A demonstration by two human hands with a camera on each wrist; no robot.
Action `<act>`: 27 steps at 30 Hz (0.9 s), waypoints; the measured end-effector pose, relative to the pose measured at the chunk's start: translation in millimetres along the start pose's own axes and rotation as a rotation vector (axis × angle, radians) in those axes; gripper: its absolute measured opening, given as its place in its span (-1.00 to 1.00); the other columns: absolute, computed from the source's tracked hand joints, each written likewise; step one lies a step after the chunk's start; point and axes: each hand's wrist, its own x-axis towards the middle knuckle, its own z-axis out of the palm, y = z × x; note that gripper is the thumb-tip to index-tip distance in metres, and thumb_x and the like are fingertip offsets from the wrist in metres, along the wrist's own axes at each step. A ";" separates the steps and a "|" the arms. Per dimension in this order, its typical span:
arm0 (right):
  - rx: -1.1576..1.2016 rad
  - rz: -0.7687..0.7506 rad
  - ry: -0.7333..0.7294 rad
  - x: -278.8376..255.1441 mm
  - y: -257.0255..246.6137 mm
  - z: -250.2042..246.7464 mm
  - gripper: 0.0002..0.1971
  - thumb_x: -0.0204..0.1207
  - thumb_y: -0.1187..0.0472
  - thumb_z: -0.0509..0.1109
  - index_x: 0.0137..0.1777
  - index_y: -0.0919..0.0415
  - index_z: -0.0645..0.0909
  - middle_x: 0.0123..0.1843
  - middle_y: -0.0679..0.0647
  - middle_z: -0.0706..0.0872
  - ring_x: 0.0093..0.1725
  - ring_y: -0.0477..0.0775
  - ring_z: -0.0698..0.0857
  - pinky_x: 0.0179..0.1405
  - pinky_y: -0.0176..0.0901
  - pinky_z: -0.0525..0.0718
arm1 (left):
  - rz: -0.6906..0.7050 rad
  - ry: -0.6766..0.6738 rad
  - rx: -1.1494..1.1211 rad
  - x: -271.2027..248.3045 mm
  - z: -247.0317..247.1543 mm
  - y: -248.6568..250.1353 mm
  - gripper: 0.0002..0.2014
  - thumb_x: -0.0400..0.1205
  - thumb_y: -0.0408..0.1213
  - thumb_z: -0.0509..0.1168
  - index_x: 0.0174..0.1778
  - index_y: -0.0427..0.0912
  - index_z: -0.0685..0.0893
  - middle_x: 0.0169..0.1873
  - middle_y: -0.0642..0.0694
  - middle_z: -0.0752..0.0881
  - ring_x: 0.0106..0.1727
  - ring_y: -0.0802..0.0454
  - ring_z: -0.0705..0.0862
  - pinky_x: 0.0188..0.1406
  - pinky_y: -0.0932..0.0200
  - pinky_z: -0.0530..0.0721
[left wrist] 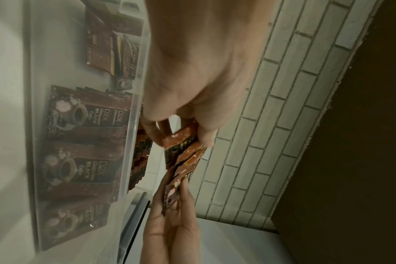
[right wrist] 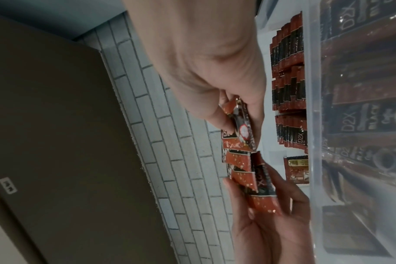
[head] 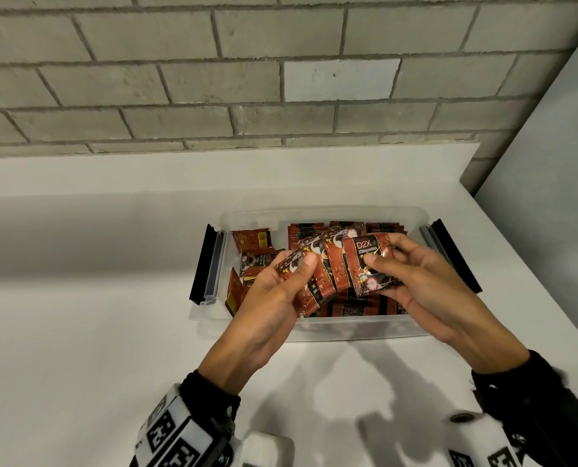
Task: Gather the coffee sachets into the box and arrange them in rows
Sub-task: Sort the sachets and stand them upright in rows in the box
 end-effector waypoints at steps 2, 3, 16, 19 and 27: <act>-0.077 -0.031 -0.014 -1.1 -0.2 1.7 -0.71 0.49 0.38 0.39 0.20 0.19 0.60 0.12 0.16 0.78 0.19 0.18 0.72 0.27 0.21 0.62 | -0.025 0.003 0.056 0.6 -2.5 1.2 -0.52 0.55 -0.12 0.32 0.39 -0.17 0.51 0.14 -0.15 0.77 0.20 0.02 0.73 0.10 0.15 0.72; -0.123 -0.049 -0.025 -1.7 -0.2 2.2 -0.73 0.51 0.37 0.39 0.18 0.15 0.61 0.07 0.09 0.81 0.17 0.16 0.74 0.25 0.18 0.64 | -0.033 0.000 0.089 1.0 -3.2 2.2 -0.54 0.54 -0.12 0.33 0.36 -0.17 0.55 0.12 -0.16 0.78 0.18 0.02 0.74 0.05 0.16 0.73; -0.500 -0.067 -0.281 -3.4 -15.8 1.7 -0.80 0.51 0.37 0.41 0.09 0.16 0.63 -0.02 0.03 0.83 -0.01 -0.08 0.76 -0.07 -0.39 0.69 | -0.094 -0.007 0.596 4.4 -11.3 21.1 -0.93 0.48 -0.38 0.47 -0.16 -0.22 0.74 -0.17 -0.18 0.83 -0.14 0.04 0.78 -0.14 0.17 0.78; -0.333 -0.020 -0.210 -1.7 -17.0 -0.8 -0.78 0.55 0.28 0.38 0.18 0.16 0.58 0.05 0.09 0.81 0.08 0.00 0.76 0.10 -0.21 0.67 | -0.008 0.032 0.546 3.1 -7.8 24.6 -0.94 0.49 -0.38 0.45 -0.22 -0.20 0.69 -0.29 -0.10 0.81 -0.24 0.11 0.77 -0.37 0.33 0.68; 0.413 0.176 -0.235 -8.1 -9.3 7.1 -0.64 0.61 0.27 0.17 0.38 0.33 0.49 0.28 0.30 0.70 0.37 0.23 0.62 0.45 0.14 0.50 | 0.287 0.232 0.191 8.1 11.0 14.9 -0.85 0.56 -0.43 0.37 0.00 -0.23 0.57 -0.01 -0.22 0.79 -0.01 -0.10 0.79 -0.25 0.23 0.74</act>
